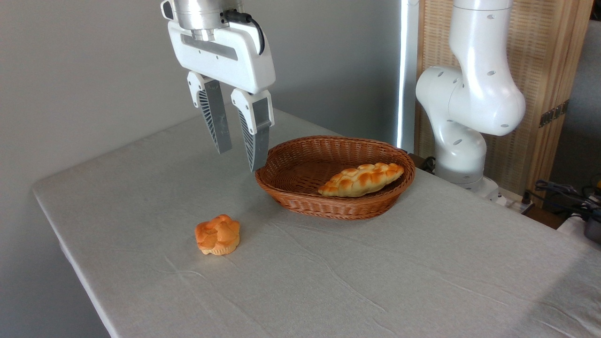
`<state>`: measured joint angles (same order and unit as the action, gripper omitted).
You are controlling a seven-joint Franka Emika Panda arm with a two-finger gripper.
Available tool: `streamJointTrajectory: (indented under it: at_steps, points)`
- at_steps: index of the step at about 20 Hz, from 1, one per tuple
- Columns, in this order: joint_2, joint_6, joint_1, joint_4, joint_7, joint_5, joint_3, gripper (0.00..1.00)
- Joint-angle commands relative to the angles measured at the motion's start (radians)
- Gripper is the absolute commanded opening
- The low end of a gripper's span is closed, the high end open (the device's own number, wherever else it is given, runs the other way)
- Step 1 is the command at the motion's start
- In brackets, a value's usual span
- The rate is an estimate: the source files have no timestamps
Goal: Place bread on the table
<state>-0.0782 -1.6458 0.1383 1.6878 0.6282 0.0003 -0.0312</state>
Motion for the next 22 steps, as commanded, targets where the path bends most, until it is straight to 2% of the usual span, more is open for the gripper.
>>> streamJointTrajectory:
  at_steps: [1,4,22]
  points:
    - [0.049,0.070,-0.011,-0.074,0.018,-0.025,-0.003,1.00]
    - [0.061,0.081,-0.020,-0.091,0.019,-0.059,-0.003,1.00]
    - [0.067,0.081,-0.025,-0.099,0.025,-0.057,0.001,1.00]
